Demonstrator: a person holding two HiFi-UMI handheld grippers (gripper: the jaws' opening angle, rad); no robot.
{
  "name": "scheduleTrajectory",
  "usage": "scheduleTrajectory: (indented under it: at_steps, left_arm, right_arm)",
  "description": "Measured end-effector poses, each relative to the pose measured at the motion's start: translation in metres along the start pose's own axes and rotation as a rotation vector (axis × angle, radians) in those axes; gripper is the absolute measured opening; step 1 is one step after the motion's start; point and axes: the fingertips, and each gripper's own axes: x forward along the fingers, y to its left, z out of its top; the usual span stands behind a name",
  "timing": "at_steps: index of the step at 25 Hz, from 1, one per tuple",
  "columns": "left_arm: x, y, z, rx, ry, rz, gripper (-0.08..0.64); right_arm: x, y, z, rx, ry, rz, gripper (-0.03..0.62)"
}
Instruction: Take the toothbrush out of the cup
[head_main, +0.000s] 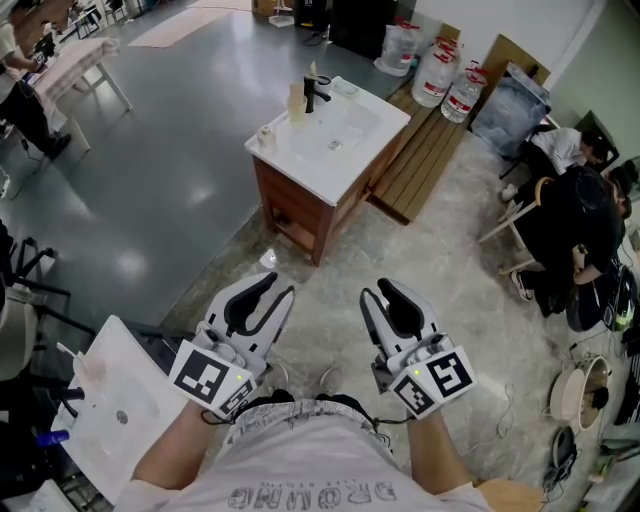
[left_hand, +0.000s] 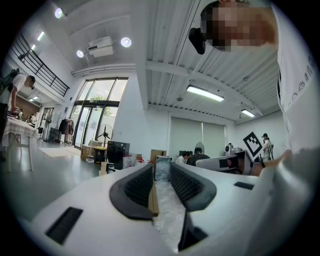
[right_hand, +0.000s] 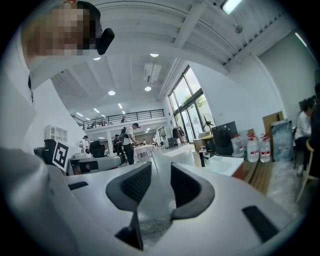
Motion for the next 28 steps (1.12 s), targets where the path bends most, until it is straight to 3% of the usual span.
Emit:
scheduleTrajectory:
  at_steps: [28]
  left_arm:
    - [0.002, 0.0, 0.0, 0.003, 0.004, 0.028, 0.238]
  right_arm:
    - [-0.01, -0.012, 0.004, -0.001, -0.007, -0.003, 0.235]
